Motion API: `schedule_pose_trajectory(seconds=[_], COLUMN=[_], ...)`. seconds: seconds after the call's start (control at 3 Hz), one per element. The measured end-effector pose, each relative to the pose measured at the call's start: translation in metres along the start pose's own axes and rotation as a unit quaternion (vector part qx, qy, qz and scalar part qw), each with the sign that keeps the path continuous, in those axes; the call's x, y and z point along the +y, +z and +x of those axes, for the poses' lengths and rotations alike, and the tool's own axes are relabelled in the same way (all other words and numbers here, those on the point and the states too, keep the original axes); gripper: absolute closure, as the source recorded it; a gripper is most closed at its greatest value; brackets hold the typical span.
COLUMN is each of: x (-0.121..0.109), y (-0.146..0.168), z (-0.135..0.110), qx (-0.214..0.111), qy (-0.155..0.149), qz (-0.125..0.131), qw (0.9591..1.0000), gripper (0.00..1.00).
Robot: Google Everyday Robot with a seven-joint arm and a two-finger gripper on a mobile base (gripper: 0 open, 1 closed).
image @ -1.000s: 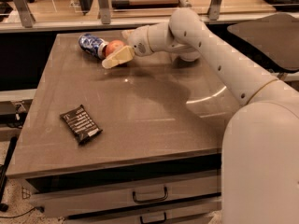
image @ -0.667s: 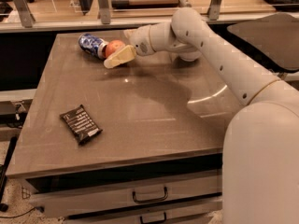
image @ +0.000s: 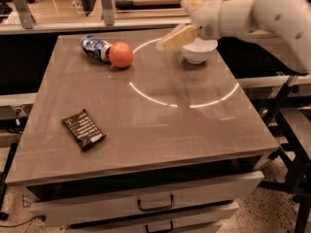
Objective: Move apple near pepsi can
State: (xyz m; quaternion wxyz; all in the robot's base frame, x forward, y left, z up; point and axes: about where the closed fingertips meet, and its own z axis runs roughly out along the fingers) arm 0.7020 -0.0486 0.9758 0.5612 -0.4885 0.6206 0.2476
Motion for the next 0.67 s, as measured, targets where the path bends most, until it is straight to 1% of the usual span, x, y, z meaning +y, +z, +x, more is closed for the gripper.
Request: schedule_pose_trajectory(seconds=[0.33,0.67], x=[-0.009,-0.013], y=[-0.087,-0.105], z=[-0.016,-0.013], qx=[0.004,0.008], qy=[-0.021,-0.02], qz=[0.064,0.077], qw=[0.9977,0.9968], gripper=[0.0,0.0])
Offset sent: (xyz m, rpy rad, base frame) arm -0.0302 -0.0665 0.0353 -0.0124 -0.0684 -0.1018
